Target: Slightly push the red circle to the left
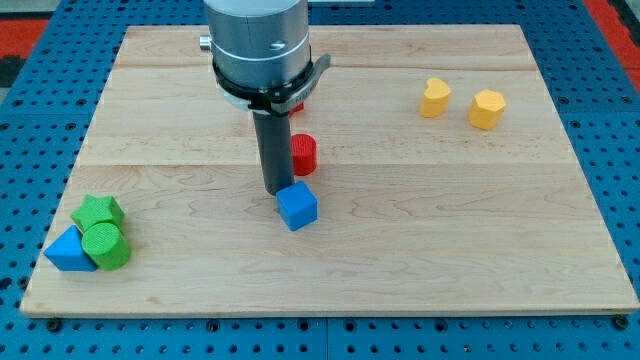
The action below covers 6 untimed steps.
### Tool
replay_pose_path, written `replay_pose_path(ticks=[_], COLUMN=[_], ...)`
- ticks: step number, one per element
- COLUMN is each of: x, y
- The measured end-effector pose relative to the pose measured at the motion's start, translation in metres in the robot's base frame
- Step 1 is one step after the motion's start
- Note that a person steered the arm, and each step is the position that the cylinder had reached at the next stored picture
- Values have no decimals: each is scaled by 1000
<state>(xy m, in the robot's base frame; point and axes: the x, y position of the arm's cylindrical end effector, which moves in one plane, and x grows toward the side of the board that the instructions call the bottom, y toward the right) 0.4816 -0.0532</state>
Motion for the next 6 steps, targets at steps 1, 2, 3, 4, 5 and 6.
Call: replay_pose_path(ticks=[1, 2, 3, 4, 5, 6], x=[-7, -12, -21, -42, -45, -45], y=[28, 76, 72, 64, 30, 33])
